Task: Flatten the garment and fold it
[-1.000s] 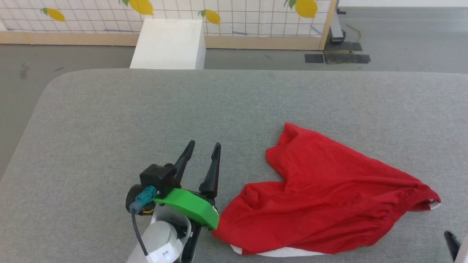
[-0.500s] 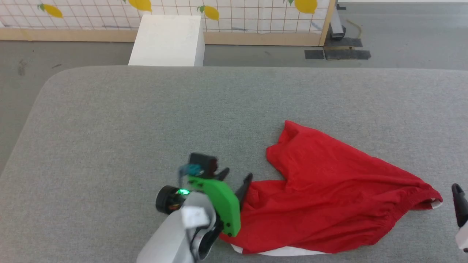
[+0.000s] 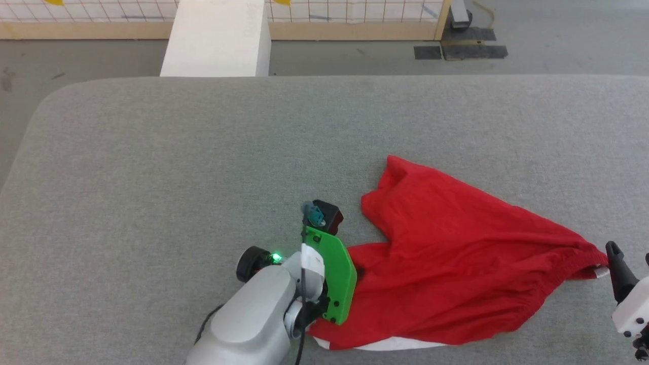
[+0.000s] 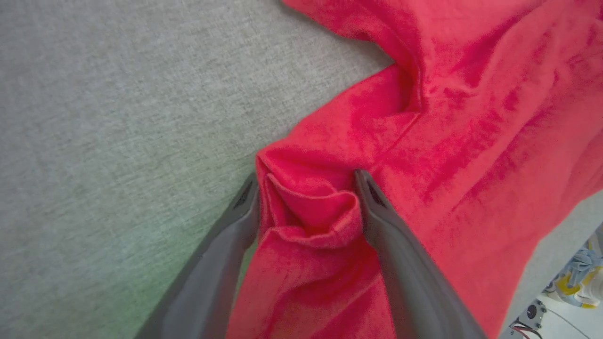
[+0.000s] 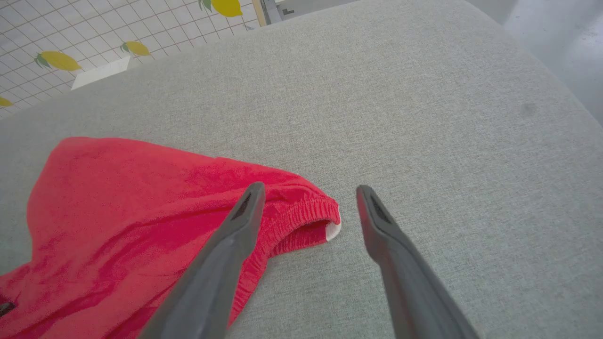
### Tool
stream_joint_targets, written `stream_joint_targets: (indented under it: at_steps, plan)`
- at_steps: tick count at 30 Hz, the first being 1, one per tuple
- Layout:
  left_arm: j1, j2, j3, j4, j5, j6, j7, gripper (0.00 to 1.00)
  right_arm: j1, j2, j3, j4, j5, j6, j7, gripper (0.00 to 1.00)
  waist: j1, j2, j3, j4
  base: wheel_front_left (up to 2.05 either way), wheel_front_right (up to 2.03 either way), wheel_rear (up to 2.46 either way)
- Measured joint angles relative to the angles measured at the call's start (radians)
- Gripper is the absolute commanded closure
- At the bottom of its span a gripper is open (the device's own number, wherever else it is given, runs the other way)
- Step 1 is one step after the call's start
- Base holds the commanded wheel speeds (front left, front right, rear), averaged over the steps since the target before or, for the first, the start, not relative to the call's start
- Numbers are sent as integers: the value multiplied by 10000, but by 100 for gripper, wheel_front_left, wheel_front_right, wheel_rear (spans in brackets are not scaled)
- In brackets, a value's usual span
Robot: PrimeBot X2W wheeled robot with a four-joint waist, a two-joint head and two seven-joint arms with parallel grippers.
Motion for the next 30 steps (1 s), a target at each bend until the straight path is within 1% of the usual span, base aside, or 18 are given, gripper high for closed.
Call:
stream_joint_targets:
  at_steps: [2,5,7,10,15,19,24,30]
  plan:
    - [-1,0,8,13,-343,6,-236,100,-19,2,-25,63,0,0,-59,0,0,0,49,-2,0,0,0]
    - [16,-29,291,6,-978,142,-882,100,-44,-2,-15,169,0,0,-86,0,0,0,48,88,0,0,0]
    - [27,-35,809,-107,-1532,313,-1522,100,-53,0,27,232,0,0,-144,0,0,0,10,186,0,0,0]
    - [27,-13,1517,-311,-1956,462,-2280,100,-53,-2,90,328,2,0,-161,0,0,0,-72,372,0,0,0]
    - [155,309,2414,-970,-2289,784,-3076,100,-41,2,198,468,-40,0,-234,0,0,0,-261,762,0,0,0]
    - [867,765,2997,-1655,-2564,1290,-3398,100,-14,2,328,545,-15,0,-249,0,0,0,-435,1160,0,0,0]
    - [2156,1383,3609,-2510,-2698,2174,-3463,100,96,0,548,610,0,0,-291,0,0,-1,-662,1721,0,0,0]
    - [3707,1918,4151,-3515,-2821,3149,-3404,100,140,6,750,631,19,0,-290,0,0,-1,-884,2361,0,0,0]
